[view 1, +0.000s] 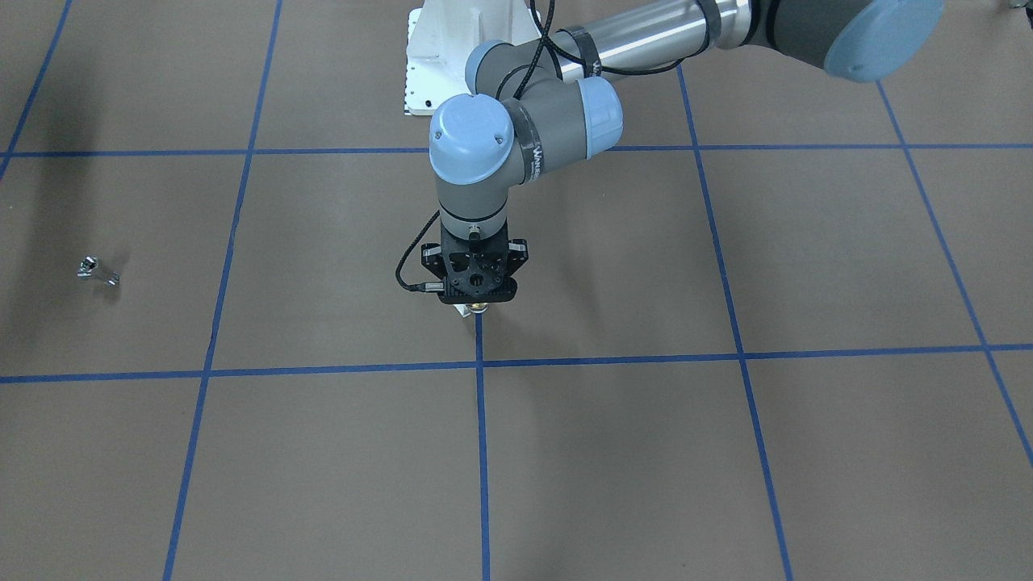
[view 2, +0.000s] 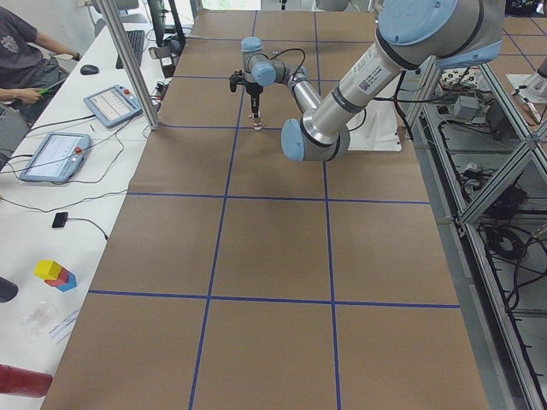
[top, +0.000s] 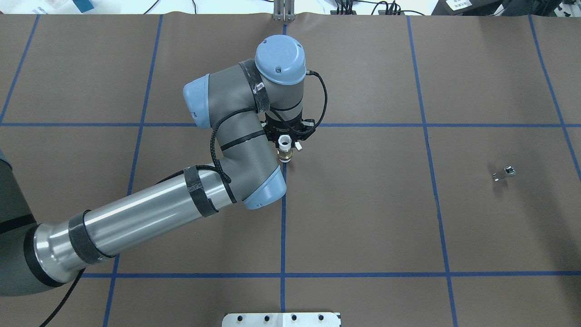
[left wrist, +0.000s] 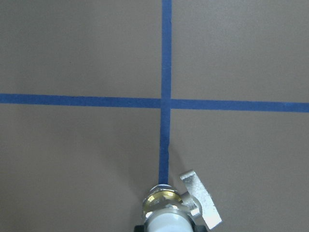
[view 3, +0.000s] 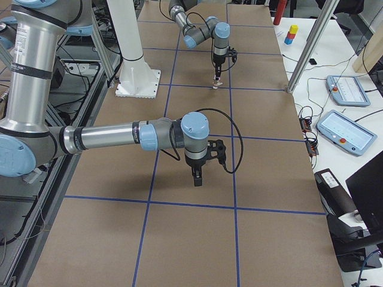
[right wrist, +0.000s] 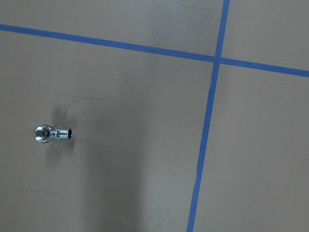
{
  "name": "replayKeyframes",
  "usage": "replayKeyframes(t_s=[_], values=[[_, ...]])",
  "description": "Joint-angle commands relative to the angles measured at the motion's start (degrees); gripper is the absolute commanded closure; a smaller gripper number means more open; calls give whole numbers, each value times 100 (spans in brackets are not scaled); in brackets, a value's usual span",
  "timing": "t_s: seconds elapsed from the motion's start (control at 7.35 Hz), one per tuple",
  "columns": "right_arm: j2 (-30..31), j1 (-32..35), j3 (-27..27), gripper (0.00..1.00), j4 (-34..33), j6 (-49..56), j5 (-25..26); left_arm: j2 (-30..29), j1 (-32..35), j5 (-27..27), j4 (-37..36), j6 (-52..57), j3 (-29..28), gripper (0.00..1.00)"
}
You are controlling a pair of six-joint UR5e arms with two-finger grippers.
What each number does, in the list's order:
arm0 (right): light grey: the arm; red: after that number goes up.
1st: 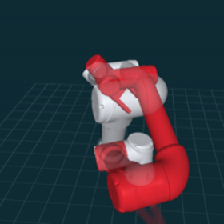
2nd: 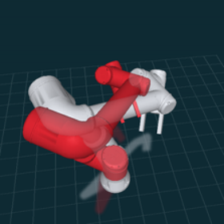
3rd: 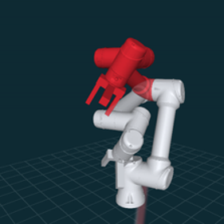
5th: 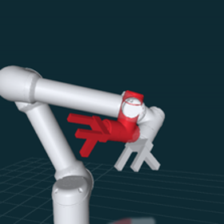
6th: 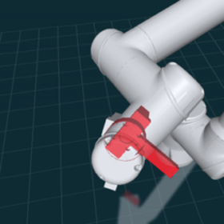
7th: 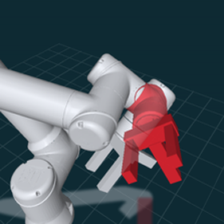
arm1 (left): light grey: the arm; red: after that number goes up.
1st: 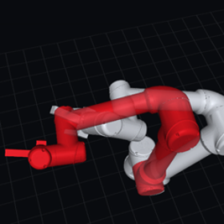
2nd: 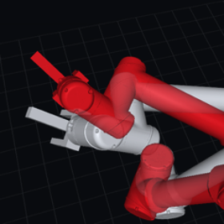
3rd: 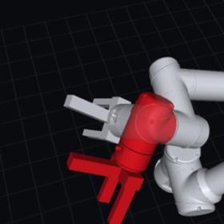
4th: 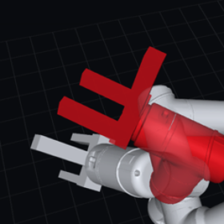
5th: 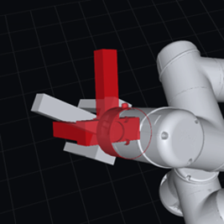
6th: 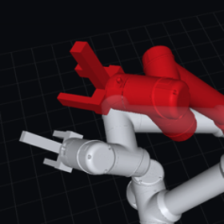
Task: Assemble PPR valve and pipe with both arms
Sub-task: 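Lower the valve upright onto the table center with the left gripper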
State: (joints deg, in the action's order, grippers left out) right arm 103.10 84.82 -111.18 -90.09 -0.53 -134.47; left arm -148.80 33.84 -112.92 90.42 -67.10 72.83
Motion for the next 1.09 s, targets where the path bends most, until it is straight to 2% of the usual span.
replayKeyframes(t_s=[0.0,0.14,0.27,0.54,0.68,0.82,0.95], values=[[0,0,0,0,0,0,0,0,0,6,19,12,-5,53],[0,0,0,0,0,0,-9,0,0,6,19,12,-5,19],[0,0,0,0,0,0,-9,0,-9,85,19,12,-14,12],[-9,0,9,0,9,-17,-17,0,0,77,-7,12,73,9],[0,0,17,0,0,-35,-17,44,17,77,-59,4,317,8],[-26,-35,105,0,0,-79,9,279,113,51,-147,4,903,8],[-174,-279,401,0,226,-79,-9,882,132,33,-296,12,1744,8]])
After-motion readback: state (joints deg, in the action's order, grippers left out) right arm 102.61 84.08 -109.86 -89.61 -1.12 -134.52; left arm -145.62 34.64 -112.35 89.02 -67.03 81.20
